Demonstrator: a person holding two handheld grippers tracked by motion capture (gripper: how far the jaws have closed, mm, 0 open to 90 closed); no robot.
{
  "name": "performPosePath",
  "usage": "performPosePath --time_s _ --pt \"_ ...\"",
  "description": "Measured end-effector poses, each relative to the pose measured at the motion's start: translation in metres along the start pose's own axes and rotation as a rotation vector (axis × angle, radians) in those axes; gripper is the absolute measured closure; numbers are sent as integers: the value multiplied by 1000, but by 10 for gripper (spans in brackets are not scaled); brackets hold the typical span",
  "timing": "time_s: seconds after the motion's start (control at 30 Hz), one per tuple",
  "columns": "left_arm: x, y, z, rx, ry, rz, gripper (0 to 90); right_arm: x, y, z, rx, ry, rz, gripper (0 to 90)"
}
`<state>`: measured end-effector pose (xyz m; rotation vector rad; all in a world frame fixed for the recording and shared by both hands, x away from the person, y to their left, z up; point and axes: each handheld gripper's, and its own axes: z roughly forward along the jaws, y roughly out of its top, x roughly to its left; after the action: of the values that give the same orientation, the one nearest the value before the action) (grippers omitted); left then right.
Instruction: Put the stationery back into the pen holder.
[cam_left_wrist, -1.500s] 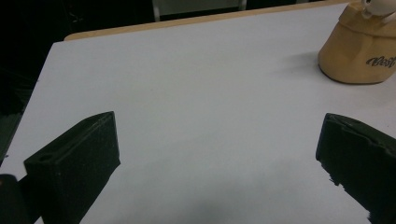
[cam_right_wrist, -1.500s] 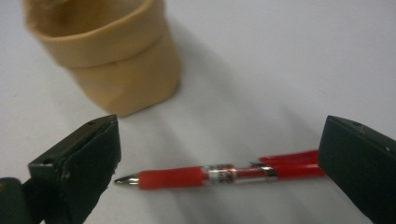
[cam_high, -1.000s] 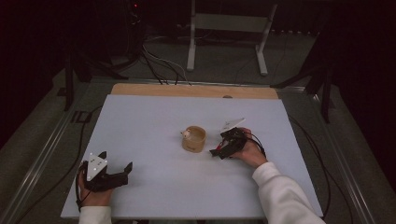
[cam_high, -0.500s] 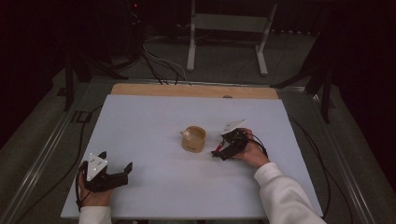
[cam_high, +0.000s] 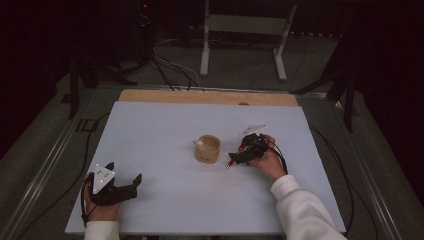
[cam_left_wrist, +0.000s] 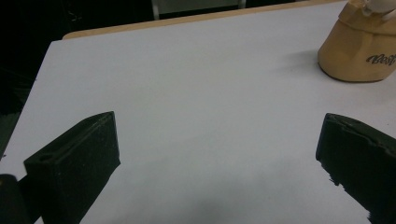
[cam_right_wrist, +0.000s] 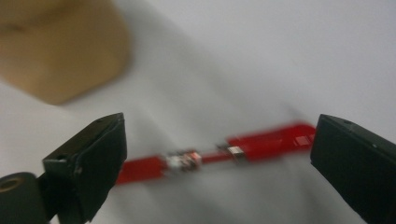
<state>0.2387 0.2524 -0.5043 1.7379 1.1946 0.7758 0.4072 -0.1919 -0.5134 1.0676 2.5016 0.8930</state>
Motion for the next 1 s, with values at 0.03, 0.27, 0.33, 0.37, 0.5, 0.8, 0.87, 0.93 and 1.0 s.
performPosePath --time_s 0.03,0.27,0.33,0.37,0.5,0.8,0.87,0.93,1.0 --pt "0 0 0 1 0 1 1 1 -1 0 3 1 18 25" --pt "-1 0 1 5 -1 8 1 21 -7 -4 10 -30 212 13" --pt "-1 0 0 3 0 5 2 32 -7 -2 26 -40 223 14" --pt "0 0 0 3 0 4 2 38 -8 -1 33 -51 215 41" --pt "0 0 -1 0 2 1 1 58 -10 -2 44 -114 165 217" --pt "-1 0 0 2 2 6 1 52 -23 -25 77 -80 145 693" --pt "-1 0 -1 2 3 6 1 46 -25 -27 79 -67 165 748" --pt "-1 0 0 3 3 5 1 42 -25 -27 83 -60 175 792" --pt "-1 0 0 2 2 7 1 41 -24 -27 91 -61 166 808"
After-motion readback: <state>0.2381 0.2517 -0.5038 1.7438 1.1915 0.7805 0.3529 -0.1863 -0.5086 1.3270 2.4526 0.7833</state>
